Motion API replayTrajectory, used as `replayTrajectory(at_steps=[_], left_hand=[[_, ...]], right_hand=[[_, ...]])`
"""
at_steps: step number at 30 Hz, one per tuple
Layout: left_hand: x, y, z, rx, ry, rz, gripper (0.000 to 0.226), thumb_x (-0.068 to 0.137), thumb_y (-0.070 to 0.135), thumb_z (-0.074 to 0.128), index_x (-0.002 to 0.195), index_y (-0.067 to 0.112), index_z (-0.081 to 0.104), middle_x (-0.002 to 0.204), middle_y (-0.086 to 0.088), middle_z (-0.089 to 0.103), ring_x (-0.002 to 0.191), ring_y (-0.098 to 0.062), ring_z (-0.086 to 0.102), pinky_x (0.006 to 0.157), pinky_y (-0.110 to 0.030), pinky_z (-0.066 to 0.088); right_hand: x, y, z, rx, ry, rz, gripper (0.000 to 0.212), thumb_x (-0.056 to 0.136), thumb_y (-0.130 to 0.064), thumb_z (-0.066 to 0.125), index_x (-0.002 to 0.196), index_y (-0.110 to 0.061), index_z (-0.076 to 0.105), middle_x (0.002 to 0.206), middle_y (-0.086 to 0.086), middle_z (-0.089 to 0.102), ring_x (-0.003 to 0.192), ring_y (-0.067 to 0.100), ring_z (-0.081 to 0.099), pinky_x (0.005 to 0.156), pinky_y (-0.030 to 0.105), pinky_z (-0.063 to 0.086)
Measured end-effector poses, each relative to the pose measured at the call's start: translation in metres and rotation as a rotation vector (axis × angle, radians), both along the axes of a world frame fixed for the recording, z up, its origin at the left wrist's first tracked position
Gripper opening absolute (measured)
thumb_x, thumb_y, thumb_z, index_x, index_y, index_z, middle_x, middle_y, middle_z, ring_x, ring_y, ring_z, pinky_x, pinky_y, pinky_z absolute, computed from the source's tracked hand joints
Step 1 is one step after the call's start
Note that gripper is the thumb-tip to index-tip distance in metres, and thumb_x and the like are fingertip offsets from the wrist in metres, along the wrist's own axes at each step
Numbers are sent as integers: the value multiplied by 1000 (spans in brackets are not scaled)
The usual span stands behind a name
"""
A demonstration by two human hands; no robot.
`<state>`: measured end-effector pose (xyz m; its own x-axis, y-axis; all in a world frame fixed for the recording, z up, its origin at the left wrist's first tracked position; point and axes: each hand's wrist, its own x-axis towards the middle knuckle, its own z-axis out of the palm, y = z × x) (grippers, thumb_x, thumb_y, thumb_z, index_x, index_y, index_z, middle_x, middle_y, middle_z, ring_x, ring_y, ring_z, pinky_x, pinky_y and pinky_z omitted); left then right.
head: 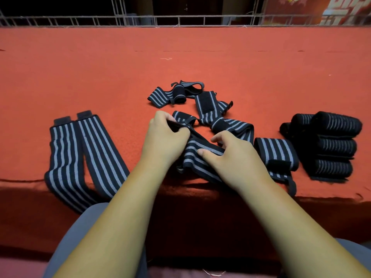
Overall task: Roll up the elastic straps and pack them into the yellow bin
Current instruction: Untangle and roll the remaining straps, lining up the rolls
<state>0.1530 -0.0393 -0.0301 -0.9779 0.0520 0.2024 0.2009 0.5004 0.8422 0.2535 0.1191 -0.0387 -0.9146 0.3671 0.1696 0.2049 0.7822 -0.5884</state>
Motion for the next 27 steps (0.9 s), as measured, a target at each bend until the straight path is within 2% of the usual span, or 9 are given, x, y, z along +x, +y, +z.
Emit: replayTrajectory(at_steps=[4, 8, 10, 14, 16, 19, 22, 25, 27], left_hand=[[-5, -10, 2, -250, 8, -113, 36, 79, 43, 89, 77, 28, 56, 76, 12, 66, 73, -7, 62, 59, -23, 37], [-19, -29, 4, -110, 90, 151, 43, 98, 45, 68, 72, 11, 62, 63, -2, 64, 69, -31, 62, 60, -39, 39], [-29, -39, 5, -11, 90, 187, 45, 100, 44, 63, 72, 9, 60, 62, -3, 61, 65, -29, 56, 61, -40, 40], [-27, -40, 4, 79, 86, 51, 47, 101, 37, 66, 71, 9, 43, 66, 2, 36, 63, -16, 34, 60, -38, 29], [-24, -36, 3, 186, 44, -22, 36, 98, 26, 69, 76, 2, 52, 69, 2, 44, 64, -11, 40, 60, -33, 35], [-17, -32, 7, 420, -82, -138, 7, 94, 3, 66, 92, 1, 73, 80, -3, 73, 71, -11, 65, 67, -28, 55], [-10, -29, 13, 587, -179, -322, 21, 90, -11, 62, 99, 4, 72, 94, -13, 79, 84, -25, 74, 79, -39, 61], [-3, -29, 16, 529, -196, -516, 30, 90, -19, 61, 100, 10, 61, 94, -7, 75, 83, -22, 72, 75, -35, 61], [2, -28, 15, 451, -220, -638, 32, 92, -17, 63, 106, 12, 62, 101, -6, 75, 91, -22, 73, 81, -37, 61]], right_hand=[[-1, 5, -3, -33, -20, -3, 52, 87, -70, 76, 121, -33, 60, 124, -6, 70, 120, 20, 64, 94, 39, 51], [1, 12, -1, -58, -41, 84, 62, 87, -68, 77, 139, -36, 61, 145, -7, 66, 137, 16, 59, 110, 39, 49], [2, 14, 0, -65, -24, 112, 58, 90, -64, 76, 142, -40, 63, 146, -10, 67, 137, 13, 60, 114, 37, 48], [2, 15, -7, -52, -35, 191, 13, 98, -51, 72, 105, -41, 78, 102, -20, 77, 100, -2, 67, 94, 31, 53], [2, 14, -8, -70, -62, 220, 14, 100, -48, 71, 93, -36, 74, 85, -16, 72, 84, -2, 63, 78, 28, 49], [2, 12, -8, -120, -89, 251, 19, 102, -41, 67, 90, -26, 70, 79, -13, 69, 71, -1, 59, 70, 26, 46], [1, 9, -4, -336, -71, 232, 29, 98, -47, 62, 93, -22, 75, 90, -7, 76, 81, 10, 69, 81, 36, 55], [-5, 7, -2, -584, 59, 190, 54, 88, -80, 53, 111, -38, 80, 107, -9, 81, 98, 22, 74, 93, 44, 58], [-10, 6, 0, -753, 158, 179, 51, 95, -77, 51, 117, -43, 80, 117, -6, 81, 103, 20, 74, 92, 45, 56]])
